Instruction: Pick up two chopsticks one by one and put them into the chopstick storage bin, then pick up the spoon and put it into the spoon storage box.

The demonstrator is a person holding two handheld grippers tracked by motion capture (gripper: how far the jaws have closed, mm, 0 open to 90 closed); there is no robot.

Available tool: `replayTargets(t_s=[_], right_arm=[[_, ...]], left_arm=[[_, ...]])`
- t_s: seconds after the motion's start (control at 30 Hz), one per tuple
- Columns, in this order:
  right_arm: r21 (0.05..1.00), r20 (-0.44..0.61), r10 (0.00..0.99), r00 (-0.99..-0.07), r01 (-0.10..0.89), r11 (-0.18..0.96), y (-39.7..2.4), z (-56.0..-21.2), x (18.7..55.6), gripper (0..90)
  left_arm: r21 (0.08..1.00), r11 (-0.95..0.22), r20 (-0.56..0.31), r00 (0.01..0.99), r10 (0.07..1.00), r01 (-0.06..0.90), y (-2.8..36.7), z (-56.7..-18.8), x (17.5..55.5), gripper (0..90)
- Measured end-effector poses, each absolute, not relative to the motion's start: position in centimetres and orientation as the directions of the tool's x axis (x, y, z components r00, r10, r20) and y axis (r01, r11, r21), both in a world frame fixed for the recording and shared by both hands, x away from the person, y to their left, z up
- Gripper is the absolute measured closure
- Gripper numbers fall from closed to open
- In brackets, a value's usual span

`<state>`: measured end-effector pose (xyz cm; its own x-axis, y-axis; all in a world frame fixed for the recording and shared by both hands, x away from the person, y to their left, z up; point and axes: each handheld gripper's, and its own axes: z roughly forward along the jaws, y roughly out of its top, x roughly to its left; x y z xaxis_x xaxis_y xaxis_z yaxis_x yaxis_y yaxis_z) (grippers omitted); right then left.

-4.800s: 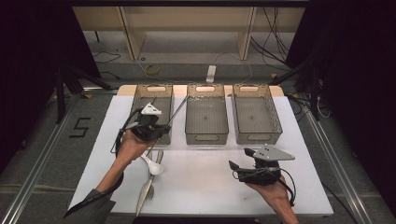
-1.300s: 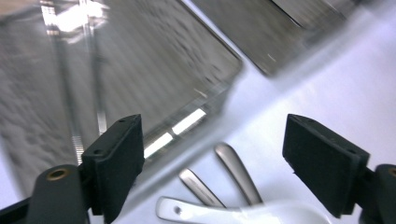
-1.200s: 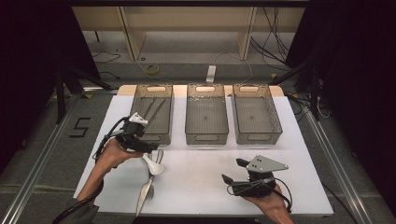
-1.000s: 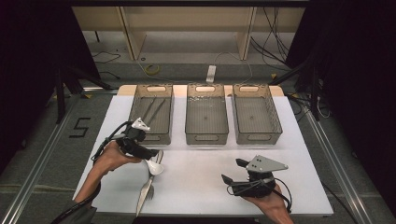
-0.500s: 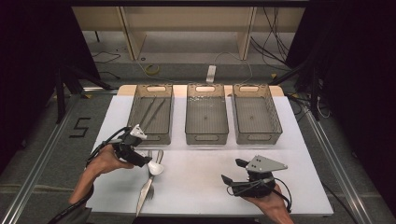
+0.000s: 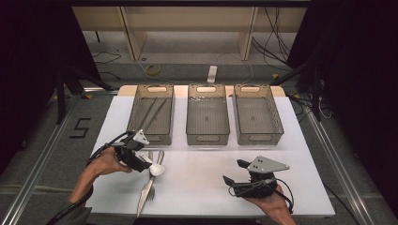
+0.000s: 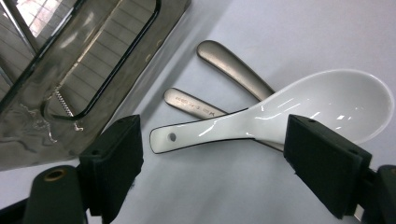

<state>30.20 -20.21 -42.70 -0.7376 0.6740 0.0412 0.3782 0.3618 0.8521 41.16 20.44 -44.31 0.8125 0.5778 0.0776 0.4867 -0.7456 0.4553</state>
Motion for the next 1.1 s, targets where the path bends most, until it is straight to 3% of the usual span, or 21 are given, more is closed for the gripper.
replayTargets(t_s=[0.33,0.7,0.9,1.1], right_arm=[[0.848,0.042,0.675,-0.737,0.384,0.366,-20.0,-42.8,30.3,26.4],[0.848,0.041,0.674,-0.737,0.383,0.367,-20.0,-42.8,30.3,26.4],[0.848,0.043,0.675,-0.736,0.384,0.365,-20.0,-42.8,30.3,26.5],[0.848,0.042,0.672,-0.740,0.382,0.367,-19.9,-42.9,30.3,26.5]], left_arm=[[0.506,-0.691,0.066,0.776,0.627,0.516,20.6,-44.1,41.5,21.4],[0.546,-0.636,0.076,0.724,0.686,0.545,19.8,-44.5,41.9,50.0],[0.545,-0.595,0.066,0.678,0.733,0.591,19.9,-44.7,42.4,75.0],[0.534,-0.587,0.068,0.661,0.748,0.609,19.8,-45.1,42.6,86.1]])
